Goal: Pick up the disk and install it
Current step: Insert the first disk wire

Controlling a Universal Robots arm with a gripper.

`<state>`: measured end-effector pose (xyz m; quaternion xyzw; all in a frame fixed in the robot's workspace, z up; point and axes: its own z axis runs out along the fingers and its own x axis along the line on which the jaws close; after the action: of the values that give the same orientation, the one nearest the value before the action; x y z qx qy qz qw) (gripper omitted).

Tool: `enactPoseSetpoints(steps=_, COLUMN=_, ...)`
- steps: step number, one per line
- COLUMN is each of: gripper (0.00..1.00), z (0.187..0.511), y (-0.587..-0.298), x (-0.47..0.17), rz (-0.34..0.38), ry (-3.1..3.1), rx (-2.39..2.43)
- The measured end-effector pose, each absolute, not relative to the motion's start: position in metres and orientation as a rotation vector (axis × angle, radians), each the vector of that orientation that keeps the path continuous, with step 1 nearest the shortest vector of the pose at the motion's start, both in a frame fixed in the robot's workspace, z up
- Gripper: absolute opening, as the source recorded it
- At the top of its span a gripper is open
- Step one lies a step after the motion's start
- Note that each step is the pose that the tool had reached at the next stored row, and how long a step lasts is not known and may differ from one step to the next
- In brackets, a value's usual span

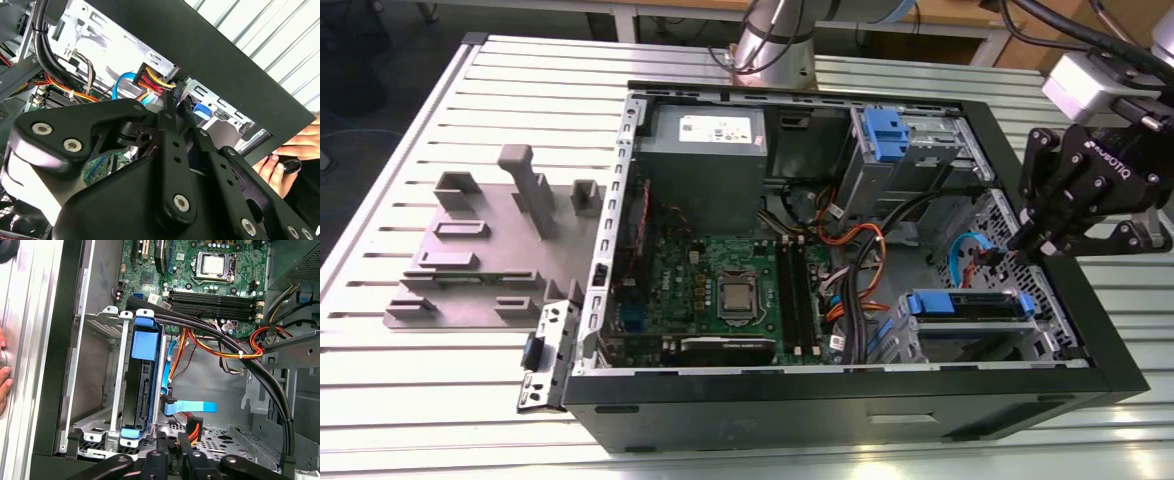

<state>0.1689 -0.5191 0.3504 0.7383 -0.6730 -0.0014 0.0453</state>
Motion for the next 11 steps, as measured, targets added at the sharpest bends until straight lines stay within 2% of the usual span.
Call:
enactPoseSetpoints(steps=2, gripper=0.17, z=0.3504, y=-0.5191, x=0.1689, rz=-0.004, ry=-2.055, rx=2.255)
enactPoseSetpoints(steps=11, gripper=0.17, z=0.3510, y=-0.5190, x=0.1685, rz=-0.003, ry=-2.055, rx=2.254)
